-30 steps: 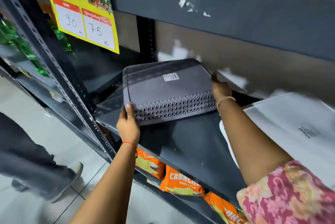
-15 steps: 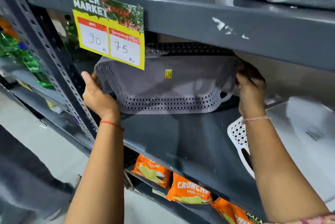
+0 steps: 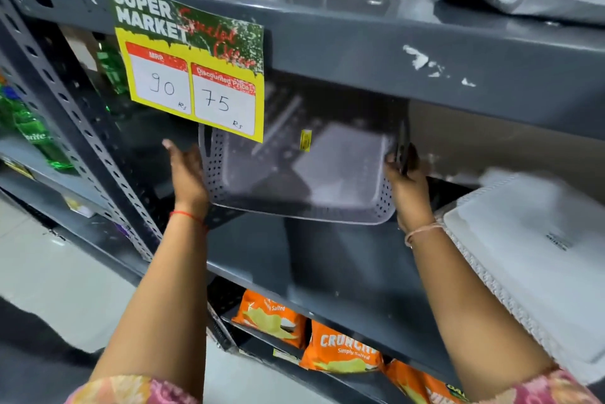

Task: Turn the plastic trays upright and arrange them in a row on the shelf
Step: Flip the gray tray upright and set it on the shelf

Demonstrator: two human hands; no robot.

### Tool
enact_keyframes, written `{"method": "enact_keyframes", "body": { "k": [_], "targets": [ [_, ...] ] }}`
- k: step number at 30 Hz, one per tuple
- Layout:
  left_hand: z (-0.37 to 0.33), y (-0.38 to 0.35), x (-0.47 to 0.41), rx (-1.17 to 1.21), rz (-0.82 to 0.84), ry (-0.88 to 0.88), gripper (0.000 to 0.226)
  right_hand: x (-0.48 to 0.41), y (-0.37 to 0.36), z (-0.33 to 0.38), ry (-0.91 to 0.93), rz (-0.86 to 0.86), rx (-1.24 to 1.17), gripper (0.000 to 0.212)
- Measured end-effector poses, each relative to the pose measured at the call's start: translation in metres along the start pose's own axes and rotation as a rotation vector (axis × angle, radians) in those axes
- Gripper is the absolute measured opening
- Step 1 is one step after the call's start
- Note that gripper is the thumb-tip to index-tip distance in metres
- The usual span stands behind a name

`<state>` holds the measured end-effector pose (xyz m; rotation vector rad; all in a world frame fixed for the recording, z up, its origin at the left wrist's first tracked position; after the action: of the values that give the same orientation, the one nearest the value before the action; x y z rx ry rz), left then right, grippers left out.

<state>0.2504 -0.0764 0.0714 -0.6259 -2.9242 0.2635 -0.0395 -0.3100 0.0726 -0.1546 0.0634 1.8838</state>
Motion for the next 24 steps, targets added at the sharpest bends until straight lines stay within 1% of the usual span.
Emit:
{"method": "enact_keyframes", "body": {
  "k": [1, 3, 4, 5, 6, 8, 10, 11, 13, 14, 17, 18, 19, 20, 21, 22, 23, 24],
  "targets": [
    [-0.001, -0.003, -0.008, 0.021, 0.044, 0.008, 0.077, 0.0, -0.003, -0.004, -0.048, 0.003, -0.022, 0.051],
    [0.021, -0.001, -0.035, -0.024, 0.113, 0.076, 0.094, 0.001, -0.006, -0.025, -0.181, 0.027, -0.057, 0.066],
    [0.025, 0.0, -0.04, -0.048, 0.124, 0.091, 0.089, 0.004, -0.008, -0.039, -0.251, 0.049, -0.081, 0.07],
    [0.023, -0.001, -0.039, -0.061, 0.117, 0.067, 0.078, 0.008, -0.009, -0.05, -0.305, 0.063, -0.087, 0.07],
    [0.024, -0.006, -0.038, -0.078, 0.143, 0.068, 0.073, 0.013, -0.008, -0.059, -0.347, 0.059, -0.082, 0.066],
    [0.031, -0.019, -0.03, -0.093, 0.217, 0.116, 0.082, 0.022, -0.004, -0.067, -0.399, 0.022, -0.081, 0.054],
    [0.038, -0.02, -0.036, -0.147, 0.25, 0.113, 0.084, 0.025, 0.002, -0.074, -0.411, -0.023, -0.074, 0.049],
    [0.043, -0.022, -0.037, -0.152, 0.268, 0.142, 0.082, 0.025, 0.004, -0.077, -0.406, -0.032, -0.071, 0.049],
    [0.049, -0.021, -0.046, -0.184, 0.282, 0.147, 0.079, 0.026, 0.003, -0.077, -0.39, -0.022, -0.069, 0.049],
    [0.052, -0.02, -0.047, -0.192, 0.292, 0.155, 0.081, 0.026, 0.003, -0.077, -0.386, -0.018, -0.082, 0.049],
    [0.079, -0.004, -0.075, -0.266, 0.273, 0.209, 0.116, 0.029, 0.003, -0.071, -0.363, -0.03, -0.104, 0.049],
    [0.098, 0.003, -0.095, -0.3, 0.273, 0.212, 0.119, 0.03, 0.003, -0.068, -0.358, -0.029, -0.119, 0.049],
    [0.102, 0.005, -0.098, -0.334, 0.266, 0.219, 0.117, 0.032, 0.003, -0.068, -0.359, -0.026, -0.116, 0.05],
    [0.092, 0.001, -0.08, -0.393, 0.251, 0.231, 0.113, 0.034, 0.002, -0.064, -0.344, -0.011, -0.097, 0.051],
    [0.074, -0.005, -0.055, -0.456, 0.228, 0.214, 0.105, 0.039, 0.004, -0.055, -0.285, 0.004, -0.015, 0.053],
    [0.058, -0.012, -0.034, -0.549, 0.193, 0.174, 0.089, 0.042, 0.005, -0.041, -0.171, 0.035, 0.154, 0.057],
    [0.046, -0.02, -0.017, -0.654, 0.157, 0.105, 0.07, 0.048, 0.005, -0.021, -0.006, 0.06, 0.409, 0.063],
    [0.037, -0.028, -0.007, -0.777, 0.105, 0.007, 0.06, 0.056, 0.002, -0.002, 0.194, 0.093, 0.68, 0.067]
  ]
}}
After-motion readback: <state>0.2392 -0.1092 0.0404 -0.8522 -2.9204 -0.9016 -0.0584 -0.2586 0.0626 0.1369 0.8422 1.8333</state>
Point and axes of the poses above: each hand's wrist, its own x-axis away from the middle knuckle, its own y-axis out of the back of the hand, z = x × y, the point moved 10 cm from there along -x, towards the middle knuckle, and after that the axes turned 8 degrees about -x, right-handed, at the moved point
